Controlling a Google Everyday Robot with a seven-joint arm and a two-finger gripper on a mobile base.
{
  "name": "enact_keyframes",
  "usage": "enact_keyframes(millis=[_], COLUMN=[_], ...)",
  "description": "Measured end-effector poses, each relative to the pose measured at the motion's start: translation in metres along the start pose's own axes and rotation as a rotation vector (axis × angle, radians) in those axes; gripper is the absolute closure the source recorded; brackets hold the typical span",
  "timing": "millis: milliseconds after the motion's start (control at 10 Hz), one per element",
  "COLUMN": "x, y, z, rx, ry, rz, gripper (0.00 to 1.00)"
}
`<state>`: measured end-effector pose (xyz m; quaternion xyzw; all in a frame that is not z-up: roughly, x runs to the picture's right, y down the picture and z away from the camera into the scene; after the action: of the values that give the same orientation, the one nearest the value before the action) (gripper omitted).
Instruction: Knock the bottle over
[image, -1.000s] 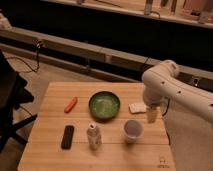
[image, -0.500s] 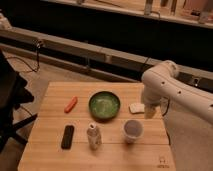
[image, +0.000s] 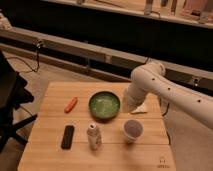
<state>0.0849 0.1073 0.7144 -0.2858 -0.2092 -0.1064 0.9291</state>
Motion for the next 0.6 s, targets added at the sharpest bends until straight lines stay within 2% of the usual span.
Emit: enact_keyframes(millis=[200,600], x=[-0.011,-0.032], y=[0.003,0.022], z=[0.009,0.032], rx=[-0.017,-0.091], ry=[-0.058,-0.076], rz=[-0.034,-0.087], gripper=[1.00,1.00])
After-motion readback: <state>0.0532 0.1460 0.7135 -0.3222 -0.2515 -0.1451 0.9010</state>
